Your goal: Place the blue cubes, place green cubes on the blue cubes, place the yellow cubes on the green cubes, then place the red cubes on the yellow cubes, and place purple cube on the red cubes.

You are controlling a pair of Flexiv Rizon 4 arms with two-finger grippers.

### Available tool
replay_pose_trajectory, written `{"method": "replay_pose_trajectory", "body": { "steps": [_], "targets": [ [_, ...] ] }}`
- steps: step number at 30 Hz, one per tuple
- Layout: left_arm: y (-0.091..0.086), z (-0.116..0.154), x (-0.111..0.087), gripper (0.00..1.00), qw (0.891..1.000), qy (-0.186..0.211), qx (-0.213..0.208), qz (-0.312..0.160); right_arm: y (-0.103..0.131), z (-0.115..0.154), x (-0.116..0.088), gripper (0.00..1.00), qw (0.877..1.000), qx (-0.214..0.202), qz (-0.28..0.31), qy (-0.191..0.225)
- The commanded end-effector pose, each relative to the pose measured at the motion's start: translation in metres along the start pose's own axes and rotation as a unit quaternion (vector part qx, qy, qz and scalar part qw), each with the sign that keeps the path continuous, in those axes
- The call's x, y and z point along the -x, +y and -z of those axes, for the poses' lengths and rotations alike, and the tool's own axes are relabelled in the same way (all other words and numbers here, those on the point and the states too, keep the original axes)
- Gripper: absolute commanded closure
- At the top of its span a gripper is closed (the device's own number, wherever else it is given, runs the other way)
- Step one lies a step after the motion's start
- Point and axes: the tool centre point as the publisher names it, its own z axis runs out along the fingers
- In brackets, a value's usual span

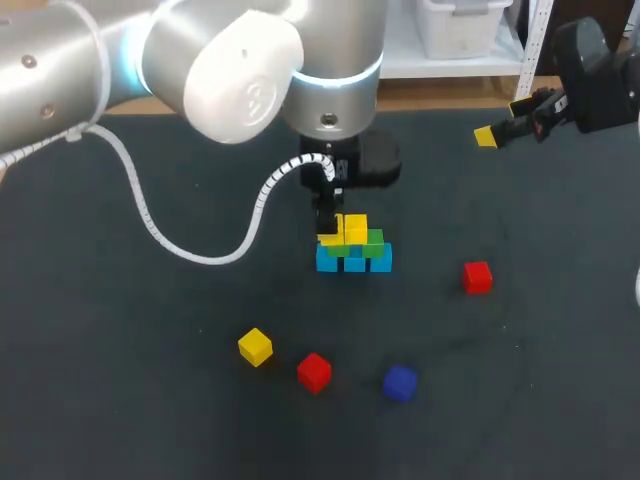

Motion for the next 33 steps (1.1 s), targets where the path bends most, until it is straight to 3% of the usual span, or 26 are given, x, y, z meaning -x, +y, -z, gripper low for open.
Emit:
{"method": "replay_pose_trajectory", "body": {
  "steps": [1,33],
  "targets": [
    [0.003,0.000,0.002,1.00,1.000,0.008,0.000,-0.001,-0.001,0.000,0.000,0.00,1.000,0.002,0.000,-0.001],
    [0.013,-0.012,-0.001,1.00,1.000,0.001,-0.009,0.012,-0.001,0.000,0.000,0.00,1.000,0.002,0.000,-0.001]
  ]
}}
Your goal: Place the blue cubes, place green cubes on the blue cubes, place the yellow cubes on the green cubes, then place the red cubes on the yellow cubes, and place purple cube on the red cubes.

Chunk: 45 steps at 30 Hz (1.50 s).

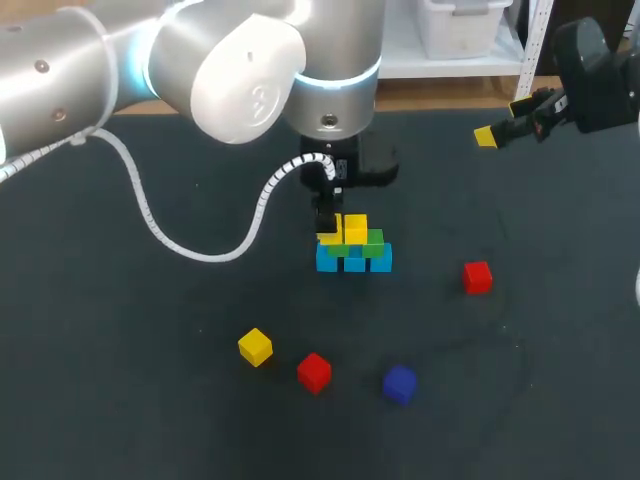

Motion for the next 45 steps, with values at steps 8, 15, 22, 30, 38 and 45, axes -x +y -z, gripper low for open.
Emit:
{"method": "replay_pose_trajectory", "body": {
  "steps": [8,15,22,30,38,45],
  "targets": [
    [0.0040,-0.0013,0.0007,1.00,1.000,-0.002,-0.003,-0.002,-0.0007,-0.0002,-0.0004,0.00,1.000,0.002,0.000,-0.001],
    [0.0042,-0.0007,0.0022,1.00,1.000,-0.001,-0.007,-0.005,-0.0007,-0.0002,-0.0004,0.00,1.000,0.002,0.000,-0.001],
    [0.0036,-0.0015,0.0035,1.00,1.000,-0.003,-0.009,-0.005,-0.0007,-0.0002,-0.0004,0.00,1.000,0.002,0.000,-0.001],
    [0.0033,-0.0025,0.0056,0.98,1.000,-0.002,-0.012,-0.008,-0.0007,-0.0002,-0.0004,0.00,1.000,0.002,0.000,-0.001],
    [0.0029,-0.0032,0.0059,0.92,1.000,0.000,-0.016,-0.011,-0.0007,-0.0002,-0.0004,0.00,1.000,0.002,0.000,-0.001],
    [0.0020,-0.0034,0.0052,0.69,1.000,0.003,-0.019,-0.012,-0.0007,-0.0002,-0.0004,0.00,1.000,0.002,0.000,-0.001]
  ]
}}
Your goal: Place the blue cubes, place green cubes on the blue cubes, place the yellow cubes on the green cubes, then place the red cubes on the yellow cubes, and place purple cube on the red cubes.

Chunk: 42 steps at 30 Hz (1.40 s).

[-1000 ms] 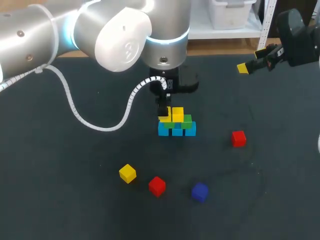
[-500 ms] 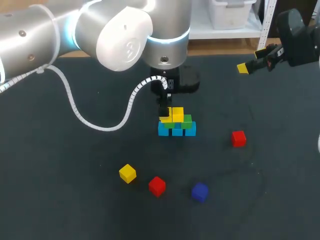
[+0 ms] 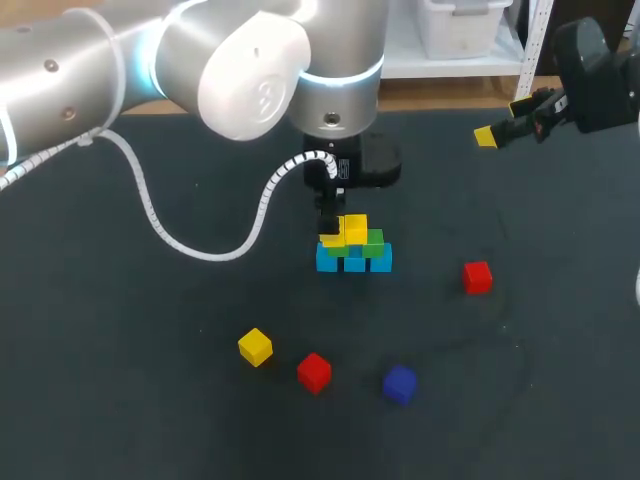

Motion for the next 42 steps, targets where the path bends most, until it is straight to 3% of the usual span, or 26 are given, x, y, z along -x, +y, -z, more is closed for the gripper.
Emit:
{"method": "replay_pose_trajectory", "body": {
  "steps": [1,6,8,18,20,22,31,33,35,42],
  "targets": [
    [0.0028,0.0005,0.0009,0.64,1.000,0.003,-0.004,0.000,-0.0007,-0.0002,-0.0004,0.00,1.000,0.002,0.000,-0.001],
    [0.0028,0.0005,0.0005,0.52,1.000,0.002,-0.005,0.001,-0.0007,-0.0002,-0.0004,0.00,1.000,0.002,0.000,-0.001],
    [0.0028,0.0005,0.0004,0.40,1.000,0.001,-0.005,0.001,-0.0007,-0.0002,-0.0004,0.00,1.000,0.002,0.000,-0.001],
    [0.0041,0.0008,-0.0005,0.38,1.000,-0.001,-0.003,0.009,-0.0007,-0.0002,-0.0004,0.00,1.000,0.002,0.000,-0.001],
    [0.0059,0.0013,-0.0013,0.34,1.000,0.000,0.010,0.015,-0.0007,-0.0002,-0.0004,0.00,1.000,0.002,0.000,-0.001],
    [0.0065,0.0016,-0.0014,0.38,1.000,0.002,0.012,0.015,-0.0007,-0.0002,-0.0004,0.00,1.000,0.002,0.000,-0.001],
    [0.0070,0.0015,0.0009,0.35,1.000,-0.007,0.012,0.013,-0.0007,-0.0002,-0.0004,0.00,1.000,0.002,0.000,-0.001],
    [0.0069,0.0014,0.0011,0.40,1.000,-0.008,0.012,0.013,-0.0007,-0.0002,-0.0004,0.00,1.000,0.002,0.000,-0.001],
    [0.0069,0.0012,0.0012,0.53,1.000,-0.008,0.012,0.014,-0.0007,-0.0002,-0.0004,0.00,1.000,0.002,0.000,-0.001],
    [0.0078,0.0003,0.0014,0.57,1.000,-0.009,0.014,0.015,-0.0007,-0.0002,-0.0004,0.00,1.000,0.002,0.000,-0.001]
  ]
}}
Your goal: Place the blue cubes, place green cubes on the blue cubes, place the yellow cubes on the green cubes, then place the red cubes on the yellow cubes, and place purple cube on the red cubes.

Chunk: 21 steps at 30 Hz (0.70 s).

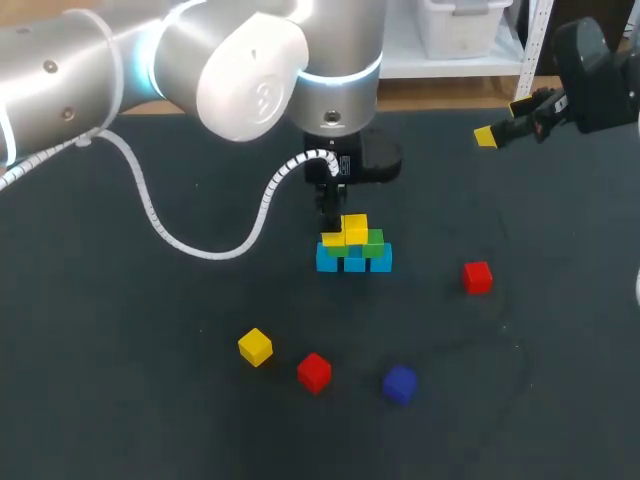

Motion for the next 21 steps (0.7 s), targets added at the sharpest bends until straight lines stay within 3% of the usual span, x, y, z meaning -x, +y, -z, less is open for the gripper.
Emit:
{"method": "replay_pose_trajectory", "body": {
  "steps": [1,11,12,13,14,15,16,21],
  "targets": [
    [0.000,0.000,-0.001,0.57,1.000,-0.001,0.002,0.000,-0.001,0.000,0.000,0.00,1.000,0.002,0.000,-0.001],
    [0.000,0.000,-0.001,0.56,1.000,-0.003,0.001,0.001,-0.001,0.000,0.000,0.00,1.000,0.002,0.000,-0.001],
    [0.000,0.000,-0.001,0.51,1.000,-0.003,0.001,0.001,-0.001,0.000,0.000,0.00,1.000,0.002,0.000,-0.001],
    [0.000,0.000,-0.001,0.20,1.000,-0.002,0.001,0.001,-0.001,0.000,0.000,0.00,1.000,0.002,0.000,-0.001],
    [0.000,0.000,-0.002,0.06,1.000,-0.002,0.001,0.002,-0.001,0.000,0.000,0.00,1.000,0.002,0.000,-0.001],
    [0.000,0.001,-0.002,0.06,1.000,-0.001,0.001,0.004,-0.001,0.000,0.000,0.00,1.000,0.002,0.000,-0.001],
    [0.000,0.001,-0.003,0.00,1.000,0.001,0.000,0.008,-0.001,0.000,0.000,0.00,1.000,0.002,0.000,-0.001],
    [0.000,0.014,-0.010,0.00,0.999,-0.012,0.017,0.037,-0.001,0.000,0.000,0.00,1.000,0.002,0.000,-0.001]
  ]
}}
